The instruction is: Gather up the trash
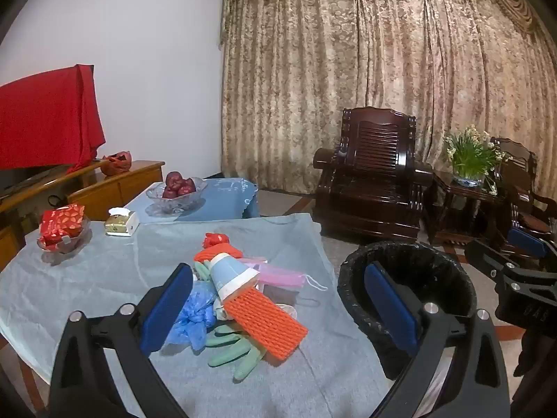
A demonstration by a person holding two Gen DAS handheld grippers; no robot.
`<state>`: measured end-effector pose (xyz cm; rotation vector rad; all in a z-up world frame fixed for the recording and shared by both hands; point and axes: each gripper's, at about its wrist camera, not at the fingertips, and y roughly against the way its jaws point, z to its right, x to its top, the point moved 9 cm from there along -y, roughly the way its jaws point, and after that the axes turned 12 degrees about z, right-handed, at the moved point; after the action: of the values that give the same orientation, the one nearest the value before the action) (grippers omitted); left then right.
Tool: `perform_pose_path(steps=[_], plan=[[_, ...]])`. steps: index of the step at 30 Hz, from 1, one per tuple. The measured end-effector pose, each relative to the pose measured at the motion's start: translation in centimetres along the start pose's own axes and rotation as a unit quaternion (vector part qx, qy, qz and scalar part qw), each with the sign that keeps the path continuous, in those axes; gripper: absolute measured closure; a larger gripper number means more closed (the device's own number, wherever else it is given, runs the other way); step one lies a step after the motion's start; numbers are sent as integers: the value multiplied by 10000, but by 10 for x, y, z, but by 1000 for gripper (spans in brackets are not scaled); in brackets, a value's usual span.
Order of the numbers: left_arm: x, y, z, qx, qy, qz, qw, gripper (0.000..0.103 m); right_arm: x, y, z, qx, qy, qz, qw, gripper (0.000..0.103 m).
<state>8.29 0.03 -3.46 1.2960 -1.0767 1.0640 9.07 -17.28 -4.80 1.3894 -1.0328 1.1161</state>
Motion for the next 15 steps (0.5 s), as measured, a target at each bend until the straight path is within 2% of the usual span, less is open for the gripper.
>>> perform_pose_path(steps=[15], plan=[[0,-1,-1,-2,-4,-12,10000,6,-1,-1,1,-30,-16,-35,10000,5]])
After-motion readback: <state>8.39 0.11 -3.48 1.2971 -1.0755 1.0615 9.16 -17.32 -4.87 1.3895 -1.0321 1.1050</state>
